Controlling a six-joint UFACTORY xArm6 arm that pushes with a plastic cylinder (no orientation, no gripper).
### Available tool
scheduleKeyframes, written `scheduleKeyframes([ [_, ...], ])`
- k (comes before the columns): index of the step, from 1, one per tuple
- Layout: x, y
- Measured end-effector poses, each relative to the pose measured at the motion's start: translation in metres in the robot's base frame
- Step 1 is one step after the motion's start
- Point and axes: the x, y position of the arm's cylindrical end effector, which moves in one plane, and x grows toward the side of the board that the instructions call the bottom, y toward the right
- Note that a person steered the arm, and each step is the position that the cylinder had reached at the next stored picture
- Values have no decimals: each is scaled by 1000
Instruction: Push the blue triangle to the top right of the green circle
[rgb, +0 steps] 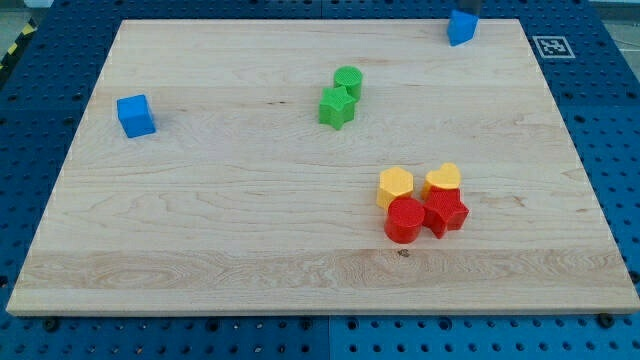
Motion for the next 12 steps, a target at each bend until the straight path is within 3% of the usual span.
scheduleKeyframes([
  [5,20,-21],
  [7,25,20],
  [12,45,12],
])
